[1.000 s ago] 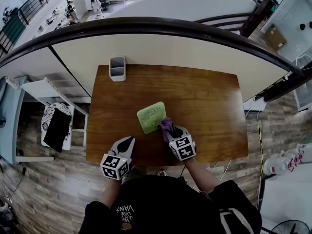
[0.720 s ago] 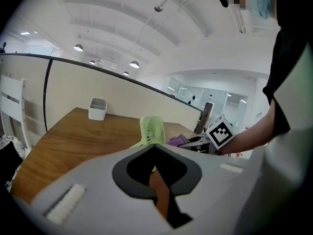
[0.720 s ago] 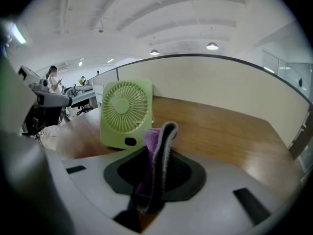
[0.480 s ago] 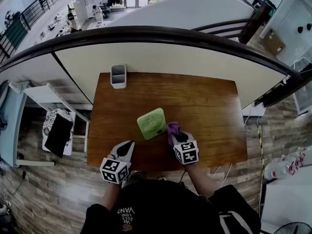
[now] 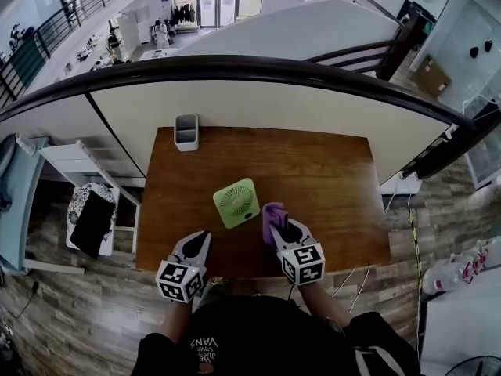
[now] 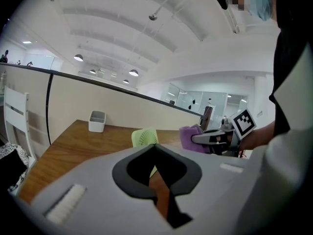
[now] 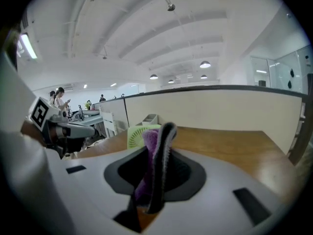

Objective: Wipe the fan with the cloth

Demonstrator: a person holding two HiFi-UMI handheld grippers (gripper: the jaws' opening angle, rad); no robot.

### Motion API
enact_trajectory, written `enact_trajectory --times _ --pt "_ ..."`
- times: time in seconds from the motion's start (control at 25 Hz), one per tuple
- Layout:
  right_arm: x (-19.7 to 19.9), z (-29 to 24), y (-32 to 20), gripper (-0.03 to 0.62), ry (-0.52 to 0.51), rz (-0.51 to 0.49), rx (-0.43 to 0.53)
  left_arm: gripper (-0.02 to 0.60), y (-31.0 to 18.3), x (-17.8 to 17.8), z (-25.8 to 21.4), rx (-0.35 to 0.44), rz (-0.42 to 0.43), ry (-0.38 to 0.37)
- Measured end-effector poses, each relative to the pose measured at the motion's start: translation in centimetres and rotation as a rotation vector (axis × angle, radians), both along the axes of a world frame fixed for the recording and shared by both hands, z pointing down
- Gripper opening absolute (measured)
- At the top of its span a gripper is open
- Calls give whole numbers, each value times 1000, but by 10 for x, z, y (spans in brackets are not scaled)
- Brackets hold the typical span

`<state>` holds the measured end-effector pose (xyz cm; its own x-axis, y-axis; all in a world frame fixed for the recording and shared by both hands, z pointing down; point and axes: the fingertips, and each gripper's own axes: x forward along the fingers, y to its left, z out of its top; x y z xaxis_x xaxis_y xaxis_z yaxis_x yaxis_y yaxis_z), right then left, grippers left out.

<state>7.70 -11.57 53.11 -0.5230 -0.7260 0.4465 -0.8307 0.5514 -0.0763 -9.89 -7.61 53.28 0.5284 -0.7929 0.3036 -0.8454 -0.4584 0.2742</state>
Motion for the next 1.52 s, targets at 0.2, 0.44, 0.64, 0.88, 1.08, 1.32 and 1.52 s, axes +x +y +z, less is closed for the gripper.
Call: enact_trajectory --times 0.2,0.44,0.64,0.88,1.08,1.32,1.52 --pt "-3 -38 22 94 -41 -49 60 11 19 8 -10 14 -8 1" --pt "1 -56 40 94 -122 -65 67 11 37 17 -18 34 -14 -2" --pt "8 -59 53 94 -131 -79 69 11 49 24 -25 48 -20 1" --pt "15 -57 69 94 -124 -97 65 11 64 34 -24 52 -42 12" --pt "19 -55 77 94 -121 -125 72 11 73 38 -23 67 -65 12" --pt "21 -55 83 94 -146 -130 63 11 79 43 -27 82 -78 19" --pt "20 -54 84 94 -146 -136 61 11 80 44 -27 73 -88 18"
